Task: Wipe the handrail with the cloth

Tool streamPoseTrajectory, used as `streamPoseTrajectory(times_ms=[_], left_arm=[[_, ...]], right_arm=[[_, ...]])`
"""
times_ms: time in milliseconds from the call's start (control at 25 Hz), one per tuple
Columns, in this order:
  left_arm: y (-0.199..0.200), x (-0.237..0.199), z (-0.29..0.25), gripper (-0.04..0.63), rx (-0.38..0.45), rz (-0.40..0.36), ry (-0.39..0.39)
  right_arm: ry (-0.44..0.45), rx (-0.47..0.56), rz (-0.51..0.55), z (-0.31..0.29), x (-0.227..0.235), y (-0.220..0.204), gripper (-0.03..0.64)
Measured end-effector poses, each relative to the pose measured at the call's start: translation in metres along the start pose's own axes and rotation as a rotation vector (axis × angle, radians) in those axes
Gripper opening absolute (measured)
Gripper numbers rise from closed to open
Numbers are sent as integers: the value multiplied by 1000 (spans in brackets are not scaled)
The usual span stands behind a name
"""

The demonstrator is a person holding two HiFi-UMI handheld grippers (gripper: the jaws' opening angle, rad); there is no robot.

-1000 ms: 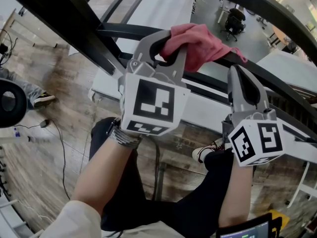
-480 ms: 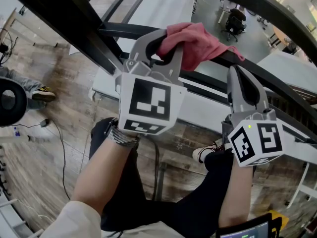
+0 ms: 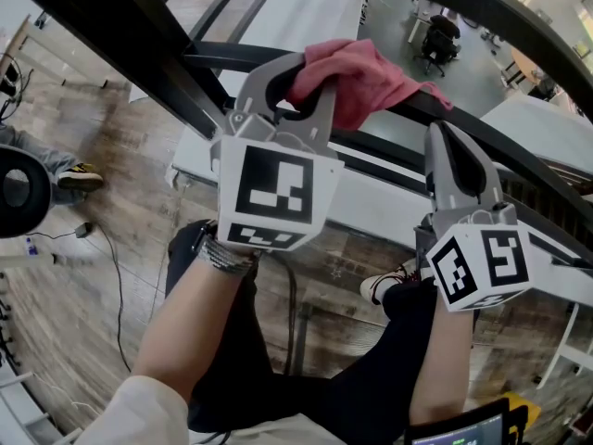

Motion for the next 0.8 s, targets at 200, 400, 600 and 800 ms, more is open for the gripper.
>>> streamPoseTrajectory(times_ms=[200,400,600,800], left_arm=[[-2,-5,3,29,-6,11,17],[-5,-8,4,29,-9,16,29],[-6,-9,6,29,-13,13,56],[-8,-16,7,31,-29,1,114]], right_arm=[[3,0,0,-1,0,0,2],[4,-2,0,-2,-2,-1,2],[3,-3,-1,-1,-1,-1,2],[5,-5,-1,-4,-3,0,2]])
Point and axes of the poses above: the fingertips, and each gripper's own axes: z backward along the fingers, x to its right, y out of its top, the point moved 9 cm from there along z, backward along the fingers, and after that the axes turned 12 degrees about -y, right-handed, at the moved point
